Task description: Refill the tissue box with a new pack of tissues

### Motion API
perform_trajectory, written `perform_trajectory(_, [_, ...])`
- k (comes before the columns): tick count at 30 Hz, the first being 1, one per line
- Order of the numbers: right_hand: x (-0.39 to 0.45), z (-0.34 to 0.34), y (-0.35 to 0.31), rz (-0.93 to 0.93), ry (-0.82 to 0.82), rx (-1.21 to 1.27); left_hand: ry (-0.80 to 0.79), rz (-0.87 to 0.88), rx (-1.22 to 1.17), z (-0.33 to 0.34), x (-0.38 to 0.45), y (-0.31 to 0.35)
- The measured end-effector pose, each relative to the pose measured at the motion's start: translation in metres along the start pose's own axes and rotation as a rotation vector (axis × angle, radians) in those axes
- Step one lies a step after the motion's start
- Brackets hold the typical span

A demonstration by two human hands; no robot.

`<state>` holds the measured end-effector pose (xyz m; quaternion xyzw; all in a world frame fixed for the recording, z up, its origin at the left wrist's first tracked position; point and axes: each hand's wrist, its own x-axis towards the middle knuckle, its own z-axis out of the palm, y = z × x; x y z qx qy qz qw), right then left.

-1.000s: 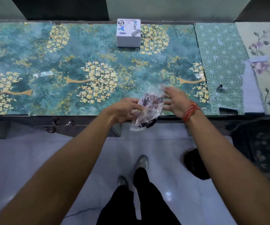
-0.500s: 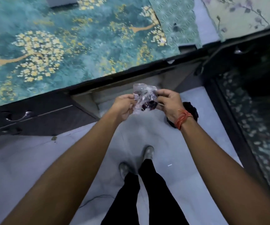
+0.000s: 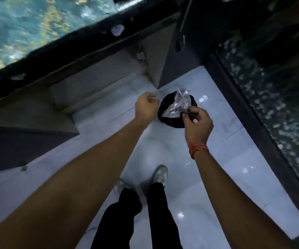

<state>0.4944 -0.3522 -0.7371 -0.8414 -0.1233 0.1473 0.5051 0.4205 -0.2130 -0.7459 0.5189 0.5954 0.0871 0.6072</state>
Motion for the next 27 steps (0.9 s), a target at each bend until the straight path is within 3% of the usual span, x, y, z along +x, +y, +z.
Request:
perform_trajectory(4, [0.058,0.020,0.096,-0.099,0.134,-0.058,-0.075,0.114,0.110,0.080,0.055,-0.037])
perform_trajectory(8, [0.122,0.079,0.209,-0.090,0.134,-0.161,-0.140,0.137,0.140,0.145,0.138,-0.090])
perform_trajectory(12, [0.165,0.144,0.313,-0.051,-0.166,-0.504,-0.199,0.181,0.197,0.182,0.206,-0.136])
perform_trajectory(15, [0.178,0.162,0.340,0.137,-0.392,-0.797,-0.247,0.169,0.265,0.189,0.230,-0.156])
perform_trajectory(18, [0.172,0.155,0.310,0.101,-0.286,-0.640,-0.196,0.148,0.213,0.174,0.221,-0.150])
perform_trajectory(21, [0.147,0.134,0.232,0.055,-0.237,-0.383,-0.117,0.147,0.142,0.139,0.176,-0.116])
perform_trajectory(27, [0.051,0.075,-0.016,0.085,-0.345,0.088,0.138,0.271,-0.053,0.002,0.027,-0.003])
